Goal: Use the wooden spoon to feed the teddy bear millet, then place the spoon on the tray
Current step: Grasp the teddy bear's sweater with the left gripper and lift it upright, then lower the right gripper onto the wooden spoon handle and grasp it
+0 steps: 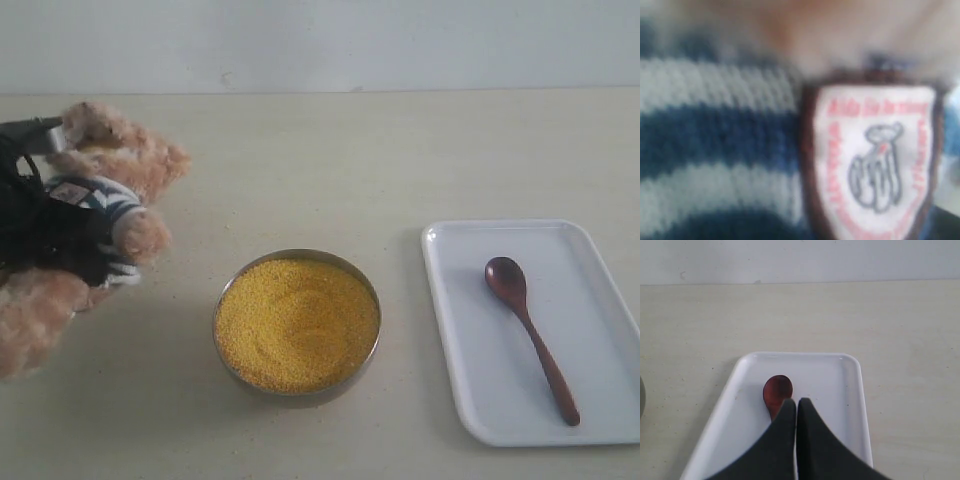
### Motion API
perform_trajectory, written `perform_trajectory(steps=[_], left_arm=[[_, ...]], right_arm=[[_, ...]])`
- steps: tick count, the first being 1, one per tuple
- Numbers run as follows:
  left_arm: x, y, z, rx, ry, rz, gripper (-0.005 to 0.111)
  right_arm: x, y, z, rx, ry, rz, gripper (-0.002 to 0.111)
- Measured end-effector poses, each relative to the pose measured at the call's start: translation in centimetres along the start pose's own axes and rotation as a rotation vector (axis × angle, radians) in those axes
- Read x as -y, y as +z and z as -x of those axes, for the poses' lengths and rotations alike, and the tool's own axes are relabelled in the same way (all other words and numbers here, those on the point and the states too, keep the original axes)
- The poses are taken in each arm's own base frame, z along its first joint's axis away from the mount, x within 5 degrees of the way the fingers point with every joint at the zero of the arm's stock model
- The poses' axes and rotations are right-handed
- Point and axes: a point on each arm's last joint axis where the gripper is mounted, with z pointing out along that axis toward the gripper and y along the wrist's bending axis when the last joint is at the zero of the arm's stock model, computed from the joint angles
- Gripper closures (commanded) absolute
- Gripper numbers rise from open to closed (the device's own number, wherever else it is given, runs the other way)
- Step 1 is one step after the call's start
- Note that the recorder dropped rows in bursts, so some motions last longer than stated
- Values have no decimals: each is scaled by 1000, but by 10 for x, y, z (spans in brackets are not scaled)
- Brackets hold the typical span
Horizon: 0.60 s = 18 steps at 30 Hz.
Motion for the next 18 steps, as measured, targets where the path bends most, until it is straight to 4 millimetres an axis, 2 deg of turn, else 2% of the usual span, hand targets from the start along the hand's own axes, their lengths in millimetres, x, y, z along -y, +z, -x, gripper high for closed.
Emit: perform_trajectory(steps=[5, 8, 13, 18], left_arm=[[22, -41, -6, 127, 244, 11, 103], [34, -54, -19, 148, 418, 33, 103], [45, -57, -43, 128, 636, 59, 103], [47, -49, -64, 72, 837, 58, 103]], right_arm=[[0, 0, 0, 0, 0, 0, 109], [0, 0, 0, 0, 0, 0, 109], [0, 0, 0, 0, 0, 0, 109], [0, 0, 7, 82, -15, -5, 109]])
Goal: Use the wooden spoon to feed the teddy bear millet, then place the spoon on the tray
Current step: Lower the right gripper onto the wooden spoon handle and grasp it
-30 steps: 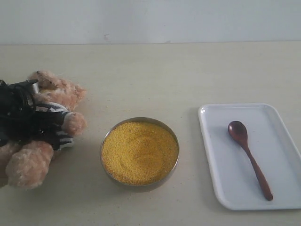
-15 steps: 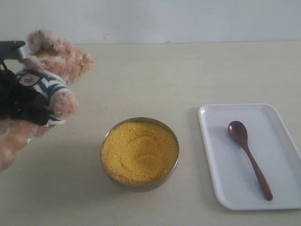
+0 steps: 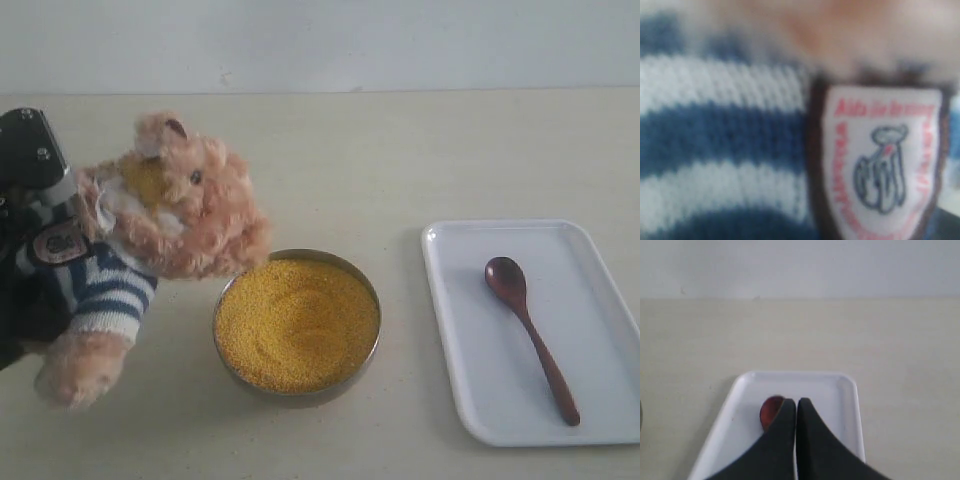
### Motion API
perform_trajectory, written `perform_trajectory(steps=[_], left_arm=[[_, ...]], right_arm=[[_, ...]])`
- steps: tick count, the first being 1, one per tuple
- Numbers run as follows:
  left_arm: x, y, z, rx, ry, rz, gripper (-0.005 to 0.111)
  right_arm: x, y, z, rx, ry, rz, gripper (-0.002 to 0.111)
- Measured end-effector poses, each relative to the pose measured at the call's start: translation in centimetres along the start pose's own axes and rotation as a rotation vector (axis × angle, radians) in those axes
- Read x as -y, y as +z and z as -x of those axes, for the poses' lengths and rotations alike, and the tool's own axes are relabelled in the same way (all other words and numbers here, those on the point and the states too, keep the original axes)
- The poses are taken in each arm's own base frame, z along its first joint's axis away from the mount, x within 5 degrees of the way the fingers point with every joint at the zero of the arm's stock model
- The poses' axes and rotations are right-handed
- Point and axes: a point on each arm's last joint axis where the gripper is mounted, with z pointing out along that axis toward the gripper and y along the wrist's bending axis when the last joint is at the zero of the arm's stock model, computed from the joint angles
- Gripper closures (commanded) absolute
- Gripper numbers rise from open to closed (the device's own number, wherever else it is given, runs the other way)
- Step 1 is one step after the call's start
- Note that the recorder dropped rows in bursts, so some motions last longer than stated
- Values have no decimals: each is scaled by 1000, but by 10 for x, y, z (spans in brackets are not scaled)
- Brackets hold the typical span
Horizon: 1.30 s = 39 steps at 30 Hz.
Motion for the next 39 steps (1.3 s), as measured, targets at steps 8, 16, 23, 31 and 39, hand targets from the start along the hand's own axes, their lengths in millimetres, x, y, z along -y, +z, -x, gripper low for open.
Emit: perform_trajectory(steps=[8, 16, 23, 31, 39], left_arm=[[-2, 4, -5, -13, 1, 57, 103], [-11, 2, -9, -50, -192, 151, 103], [-12, 1, -10, -62, -211, 167, 103], [-14, 1, -11, -74, -194, 182, 103], [-15, 15, -17, -192, -182, 131, 103]], right_arm=[[3, -13, 47, 540, 373, 67, 109], [1, -31, 81, 702, 492, 144, 109], [-4, -10, 118, 574, 374, 97, 109], [-7, 66, 151, -172, 98, -70, 102], [-19, 139, 111, -874, 48, 77, 65]])
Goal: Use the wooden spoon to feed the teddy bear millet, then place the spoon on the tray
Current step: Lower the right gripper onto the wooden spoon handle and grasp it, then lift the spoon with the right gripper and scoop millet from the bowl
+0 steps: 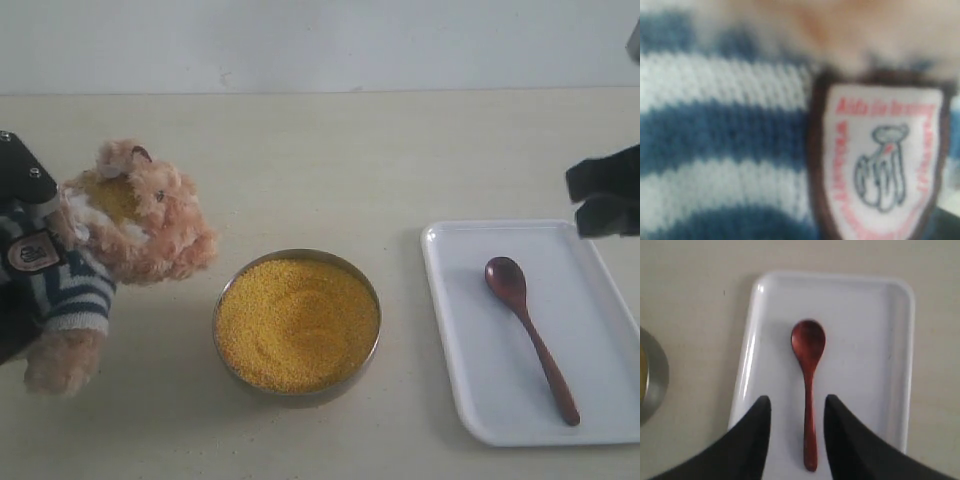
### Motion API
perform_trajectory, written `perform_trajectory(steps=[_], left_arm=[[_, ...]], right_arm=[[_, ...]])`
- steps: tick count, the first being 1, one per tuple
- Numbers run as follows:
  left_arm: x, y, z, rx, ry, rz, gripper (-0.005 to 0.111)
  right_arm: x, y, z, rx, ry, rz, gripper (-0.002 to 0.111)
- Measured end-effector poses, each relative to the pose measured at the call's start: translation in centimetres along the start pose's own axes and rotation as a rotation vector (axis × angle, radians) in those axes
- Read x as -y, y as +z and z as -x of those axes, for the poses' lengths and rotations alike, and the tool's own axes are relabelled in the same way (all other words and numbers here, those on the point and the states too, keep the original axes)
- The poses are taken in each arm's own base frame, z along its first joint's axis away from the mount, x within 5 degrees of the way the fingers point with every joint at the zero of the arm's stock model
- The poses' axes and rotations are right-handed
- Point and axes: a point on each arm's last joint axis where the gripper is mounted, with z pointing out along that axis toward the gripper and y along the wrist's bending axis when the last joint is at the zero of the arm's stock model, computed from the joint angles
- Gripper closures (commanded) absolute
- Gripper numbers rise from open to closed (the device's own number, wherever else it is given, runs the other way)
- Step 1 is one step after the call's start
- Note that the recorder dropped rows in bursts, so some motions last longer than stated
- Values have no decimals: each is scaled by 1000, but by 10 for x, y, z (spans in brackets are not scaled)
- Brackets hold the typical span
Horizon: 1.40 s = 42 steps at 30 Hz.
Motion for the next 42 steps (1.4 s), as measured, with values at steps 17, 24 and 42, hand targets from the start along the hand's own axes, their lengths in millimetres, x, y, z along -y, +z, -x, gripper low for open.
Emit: perform_trajectory(steps=[17, 24, 42], left_arm=[[-3, 10, 0, -62, -33, 8, 103], [-3, 10, 0, -59, -33, 10, 103], [-4, 10, 2, -40, -53, 18, 103]], right_arm=[[-26, 123, -35, -353, -225, -157, 65], [-19, 151, -41, -323, -205, -208, 65], [-40, 91, 4, -318, -325, -159, 109]])
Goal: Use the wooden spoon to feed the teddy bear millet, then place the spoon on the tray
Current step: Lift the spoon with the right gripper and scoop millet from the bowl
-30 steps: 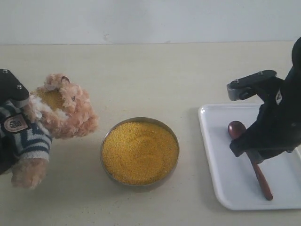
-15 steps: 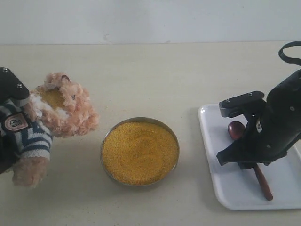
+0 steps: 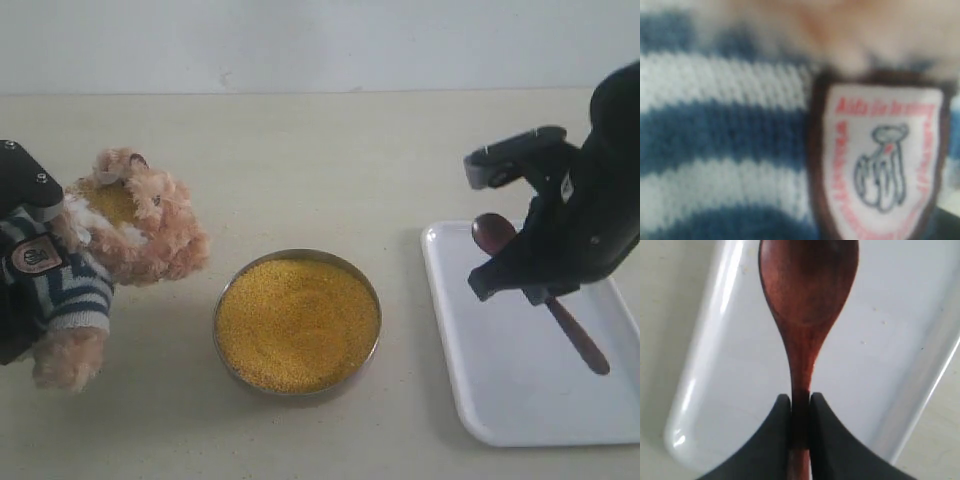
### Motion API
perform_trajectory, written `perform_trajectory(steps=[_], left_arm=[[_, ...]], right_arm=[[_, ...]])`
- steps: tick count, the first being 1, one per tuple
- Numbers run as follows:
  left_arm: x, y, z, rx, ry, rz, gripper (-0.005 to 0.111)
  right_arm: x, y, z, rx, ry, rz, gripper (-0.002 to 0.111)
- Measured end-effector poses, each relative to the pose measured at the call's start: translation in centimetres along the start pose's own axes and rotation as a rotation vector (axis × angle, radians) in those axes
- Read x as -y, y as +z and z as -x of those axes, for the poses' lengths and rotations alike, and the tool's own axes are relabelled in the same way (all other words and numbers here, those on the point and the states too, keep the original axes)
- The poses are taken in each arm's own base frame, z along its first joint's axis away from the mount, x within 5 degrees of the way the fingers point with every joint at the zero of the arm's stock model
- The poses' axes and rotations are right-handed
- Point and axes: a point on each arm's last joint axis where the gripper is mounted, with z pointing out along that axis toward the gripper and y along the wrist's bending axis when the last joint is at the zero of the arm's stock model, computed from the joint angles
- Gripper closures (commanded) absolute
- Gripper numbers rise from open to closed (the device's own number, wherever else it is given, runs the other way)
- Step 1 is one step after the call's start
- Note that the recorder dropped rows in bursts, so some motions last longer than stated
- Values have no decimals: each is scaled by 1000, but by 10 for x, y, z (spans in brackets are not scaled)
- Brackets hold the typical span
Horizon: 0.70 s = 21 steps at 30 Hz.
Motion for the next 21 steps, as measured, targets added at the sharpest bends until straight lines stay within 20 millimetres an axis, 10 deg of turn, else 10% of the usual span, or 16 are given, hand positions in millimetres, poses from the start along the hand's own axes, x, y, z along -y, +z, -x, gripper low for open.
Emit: perform_trajectory(steps=[9, 21], left_arm=[[0, 0, 1, 10, -9, 4, 103], [0, 0, 1, 10, -9, 4, 103]], right_arm=[[-83, -67, -1, 40, -512, -146, 109], [-193, -16, 5, 78, -1185, -759, 109]])
